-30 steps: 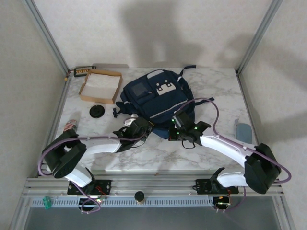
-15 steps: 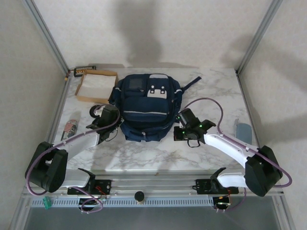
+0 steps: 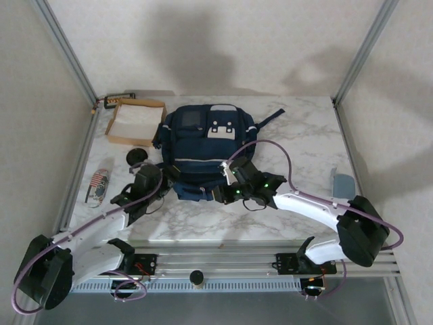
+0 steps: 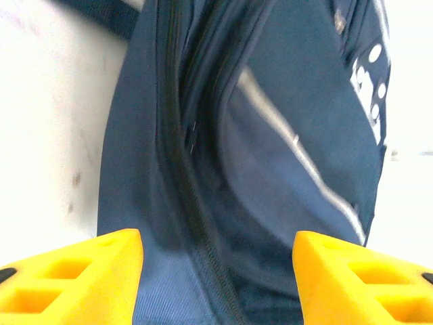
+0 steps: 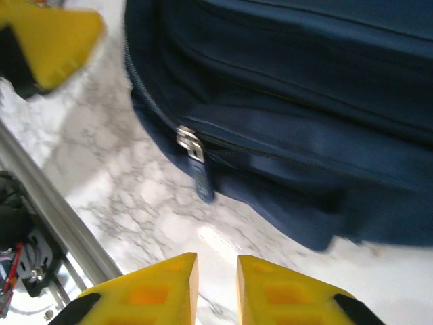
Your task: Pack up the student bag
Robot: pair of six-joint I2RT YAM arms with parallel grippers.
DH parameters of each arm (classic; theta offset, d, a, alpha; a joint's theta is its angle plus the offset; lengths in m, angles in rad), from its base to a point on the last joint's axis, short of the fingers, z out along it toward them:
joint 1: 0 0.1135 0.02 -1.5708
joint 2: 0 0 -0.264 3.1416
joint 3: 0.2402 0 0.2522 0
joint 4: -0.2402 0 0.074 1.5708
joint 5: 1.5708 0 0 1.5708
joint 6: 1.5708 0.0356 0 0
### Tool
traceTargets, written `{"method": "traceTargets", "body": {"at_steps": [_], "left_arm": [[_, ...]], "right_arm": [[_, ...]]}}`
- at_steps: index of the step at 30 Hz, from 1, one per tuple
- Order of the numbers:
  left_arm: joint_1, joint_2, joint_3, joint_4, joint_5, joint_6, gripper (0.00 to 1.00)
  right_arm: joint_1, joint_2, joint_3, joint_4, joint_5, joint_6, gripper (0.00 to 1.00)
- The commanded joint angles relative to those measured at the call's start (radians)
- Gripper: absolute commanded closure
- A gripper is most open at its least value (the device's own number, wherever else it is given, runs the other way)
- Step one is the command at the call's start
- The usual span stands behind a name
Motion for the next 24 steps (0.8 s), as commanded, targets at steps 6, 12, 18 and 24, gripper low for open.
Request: {"method": "traceTargets", "body": {"at_steps": [6,12,18,24], "left_arm": [[-0.145,0.089,0.009,0.078,-0.031,-0.222,0.42],[-0.159,0.160,0.026,0.096,-0.074,-0.283,0.46],[-0.159,0.185,0.027,0.100,-0.103,-0.299,0.54],[-0.159,0.207,0.053,0.104,-0.100,-0.285,0.66]], "right_arm": [[0.055,0.125,0.031,0.186,-0.001,0.016,0.61],[0.055,0.179,0.061,0.182,0.103,-0.014,0.54],[0.057,0.230,0.079,0.192,0.086,-0.031,0.54],[0.068,0.258,0.062,0.165,0.168,-0.022,0.53]]}}
